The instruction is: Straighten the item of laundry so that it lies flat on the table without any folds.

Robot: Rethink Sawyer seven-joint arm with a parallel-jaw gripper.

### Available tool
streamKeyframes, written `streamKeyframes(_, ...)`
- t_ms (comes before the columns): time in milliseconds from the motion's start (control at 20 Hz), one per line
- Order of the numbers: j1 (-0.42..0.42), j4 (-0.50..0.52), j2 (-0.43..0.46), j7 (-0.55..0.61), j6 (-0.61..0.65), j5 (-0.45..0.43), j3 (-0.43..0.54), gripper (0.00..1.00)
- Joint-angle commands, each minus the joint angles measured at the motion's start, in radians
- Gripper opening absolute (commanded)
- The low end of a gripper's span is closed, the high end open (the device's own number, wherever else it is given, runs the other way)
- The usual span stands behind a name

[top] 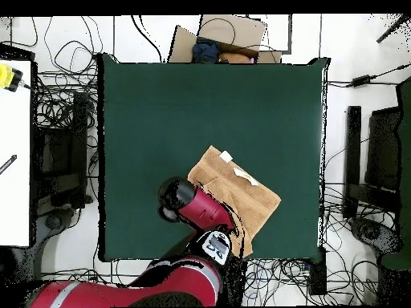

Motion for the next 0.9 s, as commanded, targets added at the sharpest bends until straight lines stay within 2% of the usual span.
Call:
streamKeyframes(50, -0.087, 0.090, -0.002, 0.158, -0.135, 0.094, 0.223, 1.00)
streamKeyframes(100, -0.114, 0.117, -0.016, 0.135, -0.171, 0.108, 0.262, 1.00)
streamKeyframes(250, -0.142, 0.116, -0.025, 0.129, -0.173, 0.102, 0.288, 1.00)
streamKeyframes(550, -0.120, 0.062, -0.058, 0.175, -0.055, 0.023, 0.224, 1.00)
streamKeyframes(900, -0.044, -0.032, -0.116, 0.258, 0.170, -0.072, 0.104, 1.00)
